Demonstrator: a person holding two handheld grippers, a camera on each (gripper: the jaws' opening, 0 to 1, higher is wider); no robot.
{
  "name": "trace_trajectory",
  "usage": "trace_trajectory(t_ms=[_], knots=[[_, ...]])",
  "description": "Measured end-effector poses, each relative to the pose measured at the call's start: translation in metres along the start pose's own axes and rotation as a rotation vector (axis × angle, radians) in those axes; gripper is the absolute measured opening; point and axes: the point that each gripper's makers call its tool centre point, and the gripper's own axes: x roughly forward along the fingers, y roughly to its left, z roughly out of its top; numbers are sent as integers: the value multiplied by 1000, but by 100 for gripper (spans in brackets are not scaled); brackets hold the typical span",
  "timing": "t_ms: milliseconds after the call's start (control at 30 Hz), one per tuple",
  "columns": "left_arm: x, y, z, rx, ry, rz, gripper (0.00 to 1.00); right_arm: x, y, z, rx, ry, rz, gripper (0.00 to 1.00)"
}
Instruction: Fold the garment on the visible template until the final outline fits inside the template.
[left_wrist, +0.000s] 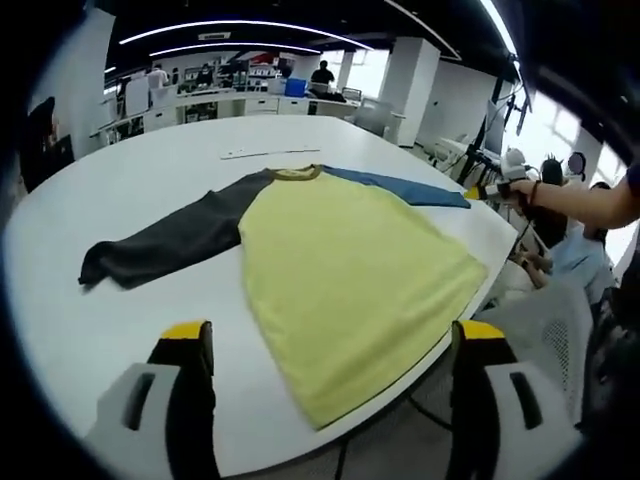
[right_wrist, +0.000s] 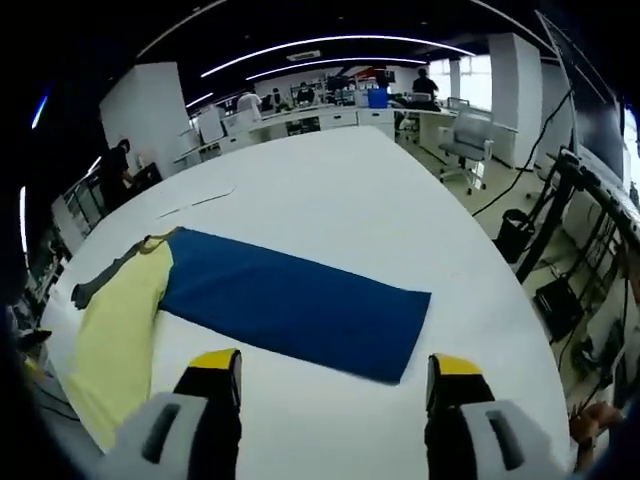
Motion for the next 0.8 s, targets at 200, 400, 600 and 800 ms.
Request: trace_trajectory(t_ms=[200,400,600,800], knots=[[-1,4,6,5,-14,18,93,10,-22,-3,47,9,-56,50],[-2,5,9,14,-22,28,90,14,-32,-16,39,70,-108,34],[-4,7,4,6,-12,40,88,8,-38,-12,67,68,-180,23],[-8,8,-1,3,-2,48,87,12,-35,-11,81,87,-200,11]])
